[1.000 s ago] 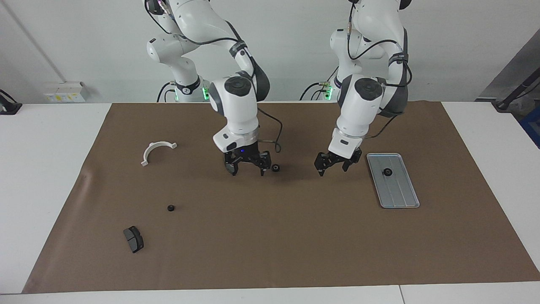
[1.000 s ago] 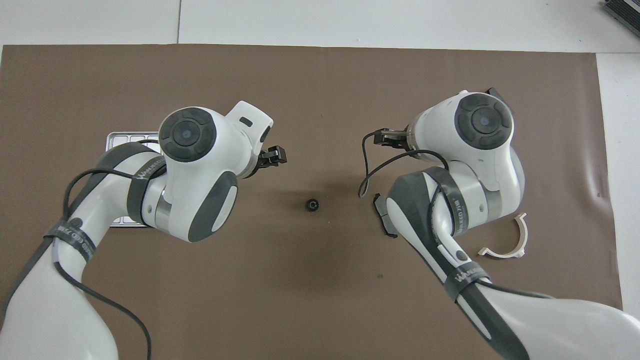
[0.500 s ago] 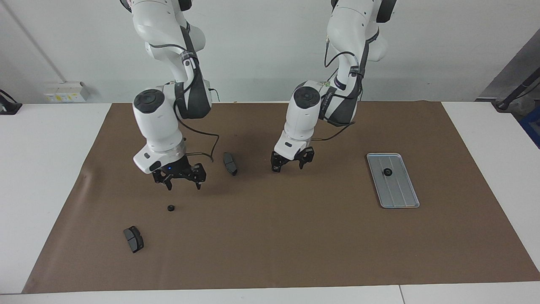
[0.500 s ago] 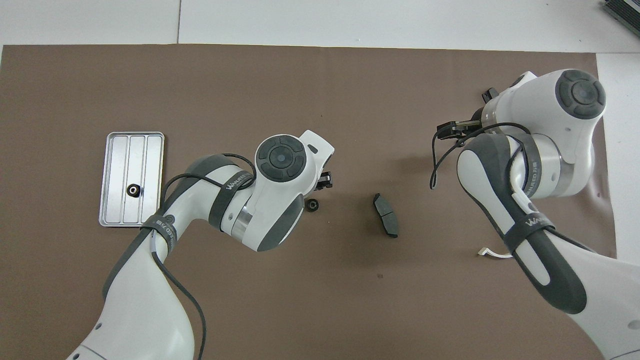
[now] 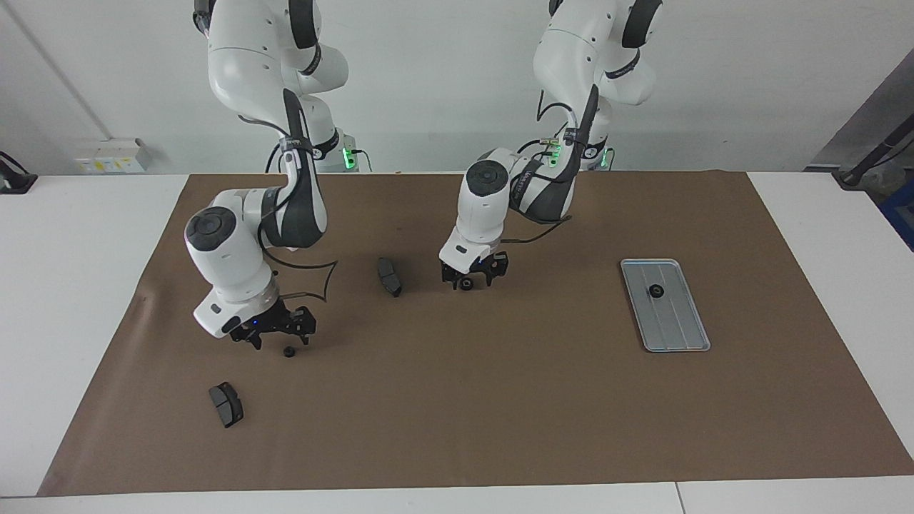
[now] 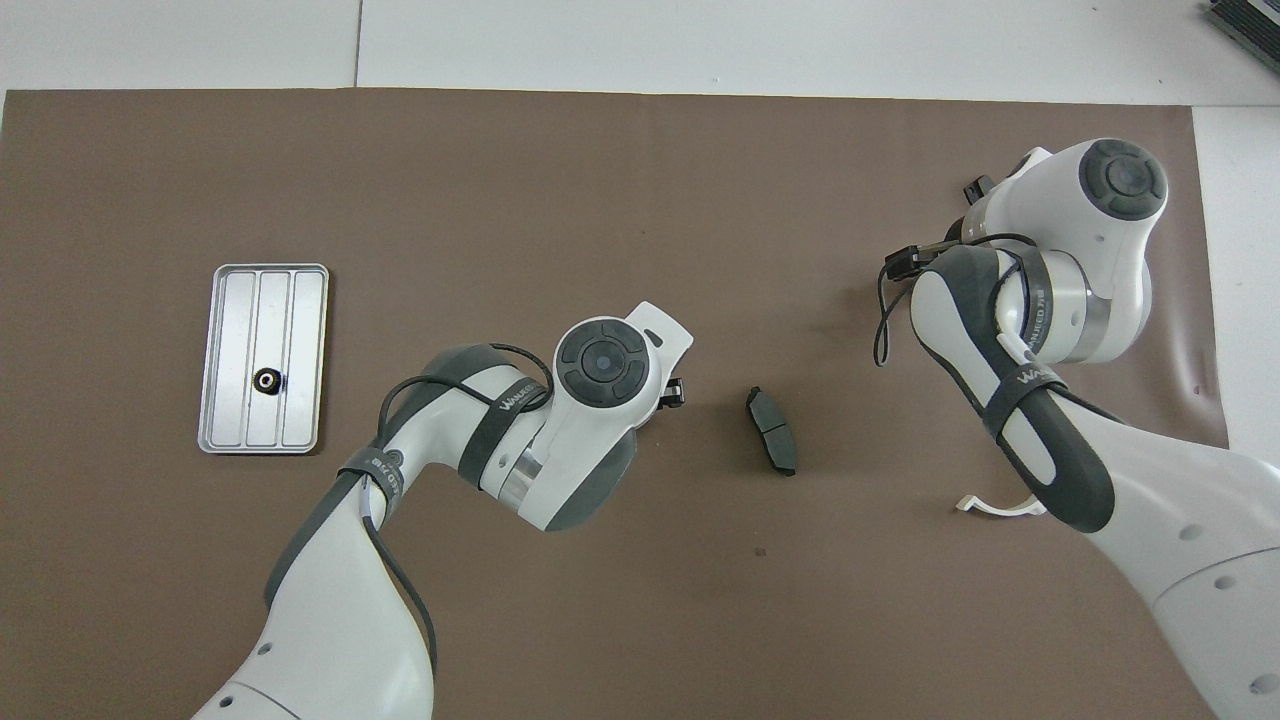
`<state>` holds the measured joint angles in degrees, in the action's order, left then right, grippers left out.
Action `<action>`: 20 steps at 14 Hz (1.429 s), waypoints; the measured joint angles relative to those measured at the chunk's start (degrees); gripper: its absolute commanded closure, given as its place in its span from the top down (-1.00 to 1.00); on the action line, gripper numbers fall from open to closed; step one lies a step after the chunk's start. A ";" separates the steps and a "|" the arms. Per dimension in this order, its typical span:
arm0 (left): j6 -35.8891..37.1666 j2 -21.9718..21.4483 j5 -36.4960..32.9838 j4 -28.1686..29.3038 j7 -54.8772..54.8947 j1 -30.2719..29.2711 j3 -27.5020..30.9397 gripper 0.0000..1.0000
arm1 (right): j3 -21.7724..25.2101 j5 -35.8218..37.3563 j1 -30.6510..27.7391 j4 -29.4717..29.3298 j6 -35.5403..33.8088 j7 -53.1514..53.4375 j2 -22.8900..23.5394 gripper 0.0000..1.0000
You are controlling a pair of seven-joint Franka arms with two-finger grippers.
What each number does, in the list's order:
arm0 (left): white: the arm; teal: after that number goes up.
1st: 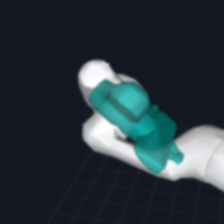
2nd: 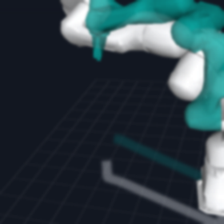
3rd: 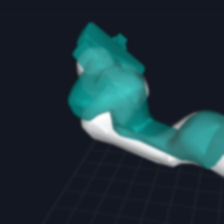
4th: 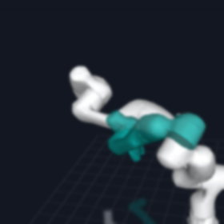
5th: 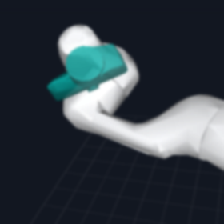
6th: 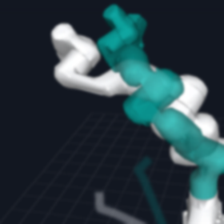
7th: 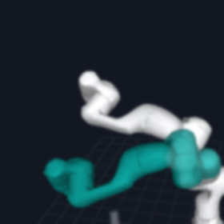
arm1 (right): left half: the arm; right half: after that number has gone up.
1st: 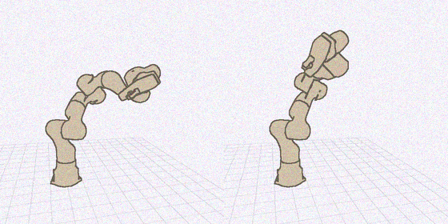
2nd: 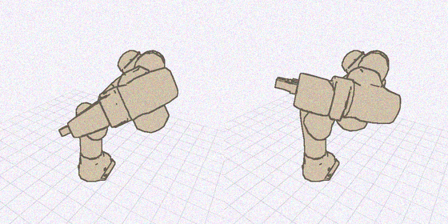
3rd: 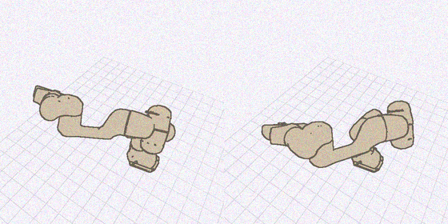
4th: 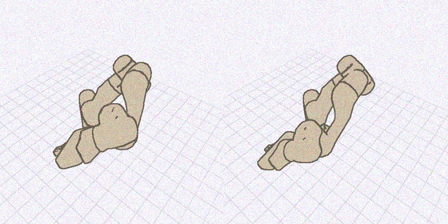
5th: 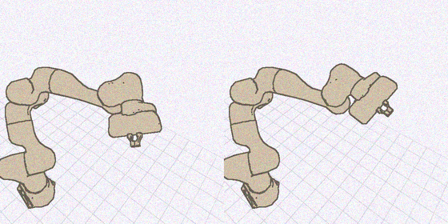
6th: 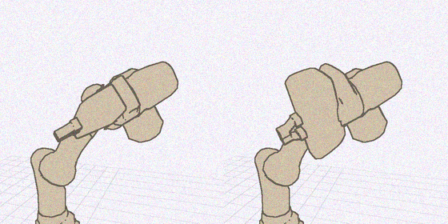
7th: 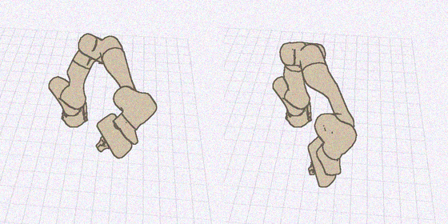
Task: Pick bearing gear from pile to tray
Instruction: 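Reach the left gripper to the second bearing and grasp it, then place the bearing on the tray while the right gripper grasps another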
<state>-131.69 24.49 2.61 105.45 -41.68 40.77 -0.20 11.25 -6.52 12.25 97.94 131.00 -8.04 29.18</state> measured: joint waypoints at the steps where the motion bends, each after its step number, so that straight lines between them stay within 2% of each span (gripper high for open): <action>1: -0.78 0.00 0.00 0.73 -0.47 0.36 -0.01 0.45 | -0.05 -0.04 0.00 0.02 0.06 -0.29 0.18 1.00; 4: -1.47 -0.10 -0.01 1.45 -1.08 0.91 0.06 0.25 | -0.19 -0.06 0.01 1.51 1.41 -1.31 0.32 1.00; 5: -1.47 -0.13 -0.01 1.46 -1.08 0.93 0.05 0.13 | -0.19 -0.06 0.01 2.13 1.70 -2.36 0.34 0.90; 6: -1.45 -0.20 -0.02 1.47 -1.08 0.96 0.06 -0.01 | -0.19 -0.08 0.01 2.65 1.89 -3.32 0.33 0.81; 8: -1.39 -0.34 -0.03 1.48 -1.09 1.03 0.06 -0.45 | -0.20 -0.10 0.01 3.48 2.00 -3.90 0.34 0.58; 10: -1.35 -0.52 -0.03 1.50 -1.09 1.05 0.04 -0.89 | -0.20 -0.12 0.03 3.63 2.13 -3.98 -0.07 0.26; 11: -1.36 -0.52 -0.03 1.50 -1.09 1.06 0.03 -1.00 | -0.20 -0.12 0.02 3.76 2.13 -4.00 -0.14 0.13; 14: -0.86 -0.51 -0.03 1.29 -1.09 1.02 0.24 -1.00 | -0.21 -0.16 0.04 3.82 2.15 -4.02 -0.66 -0.46; 16: 1.99 -0.54 -0.03 -1.04 -1.21 0.27 1.22 -1.00 | -0.21 -0.16 0.04 3.85 2.16 -4.02 -0.74 -1.00; 18: 5.16 -0.97 -0.02 -5.33 -0.96 -4.23 1.83 -1.00 | -0.20 -0.17 0.04 3.86 2.16 -4.02 -0.87 -1.00; 20: 8.37 -3.40 0.19 -7.60 2.21 -11.82 1.77 -1.00 | -0.21 -0.18 0.03 3.86 2.17 -4.02 -0.86 -1.00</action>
<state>-123.33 21.09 2.80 97.85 -39.47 28.95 1.57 11.05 -6.70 12.28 101.80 133.17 -12.06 28.31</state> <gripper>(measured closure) 0.656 0.762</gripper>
